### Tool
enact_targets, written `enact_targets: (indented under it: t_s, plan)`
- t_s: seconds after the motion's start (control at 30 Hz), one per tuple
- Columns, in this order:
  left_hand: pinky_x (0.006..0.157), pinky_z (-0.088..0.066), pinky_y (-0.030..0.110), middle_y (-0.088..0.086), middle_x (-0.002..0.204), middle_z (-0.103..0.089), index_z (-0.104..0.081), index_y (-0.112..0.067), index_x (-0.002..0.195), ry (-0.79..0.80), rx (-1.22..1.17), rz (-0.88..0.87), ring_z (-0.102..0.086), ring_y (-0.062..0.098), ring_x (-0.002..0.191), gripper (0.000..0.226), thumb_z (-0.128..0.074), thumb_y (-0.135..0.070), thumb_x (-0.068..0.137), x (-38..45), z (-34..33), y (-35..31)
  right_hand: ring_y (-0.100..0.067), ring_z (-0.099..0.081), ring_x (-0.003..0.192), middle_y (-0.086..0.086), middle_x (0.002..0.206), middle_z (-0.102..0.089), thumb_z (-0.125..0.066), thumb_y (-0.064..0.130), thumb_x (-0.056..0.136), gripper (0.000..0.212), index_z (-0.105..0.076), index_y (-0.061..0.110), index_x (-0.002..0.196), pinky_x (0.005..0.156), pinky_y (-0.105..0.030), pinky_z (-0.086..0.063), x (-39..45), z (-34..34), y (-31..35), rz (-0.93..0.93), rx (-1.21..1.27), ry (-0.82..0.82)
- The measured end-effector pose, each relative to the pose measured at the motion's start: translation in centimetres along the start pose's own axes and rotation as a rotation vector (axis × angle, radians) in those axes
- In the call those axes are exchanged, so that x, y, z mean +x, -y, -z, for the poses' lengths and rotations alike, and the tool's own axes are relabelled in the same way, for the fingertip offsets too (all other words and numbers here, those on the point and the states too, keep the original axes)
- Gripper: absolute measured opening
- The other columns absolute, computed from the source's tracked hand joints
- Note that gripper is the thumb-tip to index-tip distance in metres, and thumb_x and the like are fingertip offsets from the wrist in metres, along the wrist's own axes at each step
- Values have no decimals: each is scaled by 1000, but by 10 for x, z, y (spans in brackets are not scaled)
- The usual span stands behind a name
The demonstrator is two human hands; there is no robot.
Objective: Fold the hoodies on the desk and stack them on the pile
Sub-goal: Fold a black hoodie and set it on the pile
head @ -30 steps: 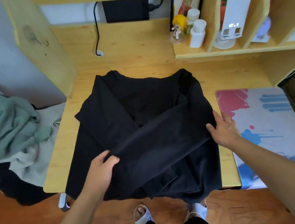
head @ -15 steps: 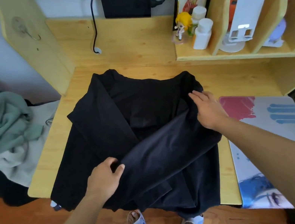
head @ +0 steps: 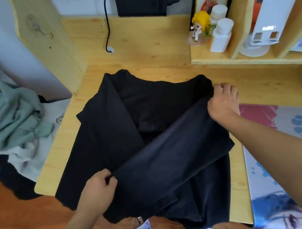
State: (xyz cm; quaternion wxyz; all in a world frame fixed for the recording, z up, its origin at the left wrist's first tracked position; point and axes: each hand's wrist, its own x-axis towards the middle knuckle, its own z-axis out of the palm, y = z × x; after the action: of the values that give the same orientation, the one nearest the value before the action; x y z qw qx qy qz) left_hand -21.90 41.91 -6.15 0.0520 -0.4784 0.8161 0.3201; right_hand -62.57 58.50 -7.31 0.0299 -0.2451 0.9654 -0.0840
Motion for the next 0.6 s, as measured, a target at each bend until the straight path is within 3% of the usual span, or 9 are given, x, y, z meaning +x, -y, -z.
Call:
enact_targets:
  t_s: [0.07,0.13,0.2,0.3,0.43,0.53,0.6]
  plan:
    - [78,-54,45,3,101,-62,-62,-19,99,-45,230,61,-62,27,95,13,-55,-30,99,5,-7,4,-46,-36,129,-23,144,-40,-53,18,95,52,-43,5,143,111,-55,-31,-17,-6,13,75,39,-65]
    - [93,-51,50,13,128,-57,-60,-15,128,-166,367,-30,-53,37,118,38,-53,-34,97,10,-17,5,-43,-36,133,-22,148,-39,-53,22,97,50,-45,5,143,113,-56,-32,-38,-14,23,225,44,-128]
    - [105,-46,53,18,141,-52,-57,-13,140,-249,387,-283,-47,40,130,53,-49,-39,95,10,-28,-9,-40,-32,140,-20,153,-37,-50,29,101,50,-44,6,146,117,-55,-28,-60,-23,31,362,16,-134]
    - [119,-31,52,13,162,-35,-44,-24,154,-129,513,-633,-31,39,149,56,-42,-44,103,12,-55,-28,-37,-17,151,-15,164,-23,-36,48,105,62,-29,16,157,123,-54,-17,-75,-44,37,416,-102,28]
    - [124,-12,50,9,171,-6,-14,-37,163,26,615,-559,-11,35,157,63,-24,-59,105,24,-90,-6,-30,5,156,-5,170,4,-7,67,99,73,-1,31,162,126,-51,-3,-47,-69,15,236,-143,255]
    - [124,-18,53,12,171,-11,-19,-36,162,17,630,-528,-12,35,157,64,-29,-59,104,28,-98,1,-30,7,156,-6,170,9,-9,69,98,74,2,32,161,126,-51,-1,-34,-71,17,170,-157,297]
    - [121,-25,55,13,168,-22,-29,-36,160,28,617,-510,-22,37,154,64,-37,-59,101,26,-96,-7,-35,10,155,-9,169,11,-15,64,101,72,0,28,162,125,-54,0,-48,-67,34,158,-140,219]
